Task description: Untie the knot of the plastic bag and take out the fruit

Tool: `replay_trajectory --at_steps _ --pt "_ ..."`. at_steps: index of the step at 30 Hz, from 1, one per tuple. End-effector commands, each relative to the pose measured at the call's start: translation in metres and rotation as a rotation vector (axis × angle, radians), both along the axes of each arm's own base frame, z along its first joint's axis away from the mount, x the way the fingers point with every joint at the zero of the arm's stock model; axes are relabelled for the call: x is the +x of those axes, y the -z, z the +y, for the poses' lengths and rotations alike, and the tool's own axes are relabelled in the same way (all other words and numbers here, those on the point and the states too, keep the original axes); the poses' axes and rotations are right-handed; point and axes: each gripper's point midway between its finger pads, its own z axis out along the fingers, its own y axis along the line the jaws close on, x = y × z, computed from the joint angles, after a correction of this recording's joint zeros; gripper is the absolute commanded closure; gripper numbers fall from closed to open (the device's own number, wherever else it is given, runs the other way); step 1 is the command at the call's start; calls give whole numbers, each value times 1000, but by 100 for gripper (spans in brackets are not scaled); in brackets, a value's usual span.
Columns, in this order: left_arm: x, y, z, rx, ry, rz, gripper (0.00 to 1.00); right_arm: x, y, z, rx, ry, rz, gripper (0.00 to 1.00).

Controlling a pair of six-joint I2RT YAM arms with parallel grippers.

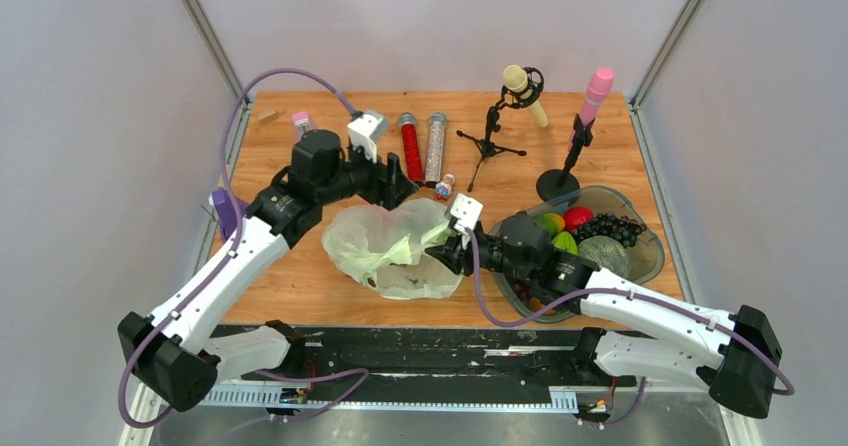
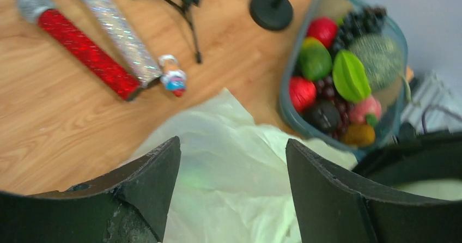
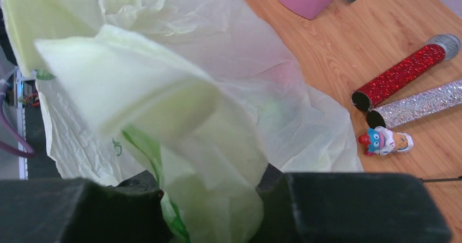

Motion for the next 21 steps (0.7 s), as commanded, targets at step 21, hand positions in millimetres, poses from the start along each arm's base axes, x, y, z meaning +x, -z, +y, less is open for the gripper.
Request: replay_trajectory --at_steps 21 --pt "-93 40 -23 188 392 -121 19 22 -71 -26 372 285 79 87"
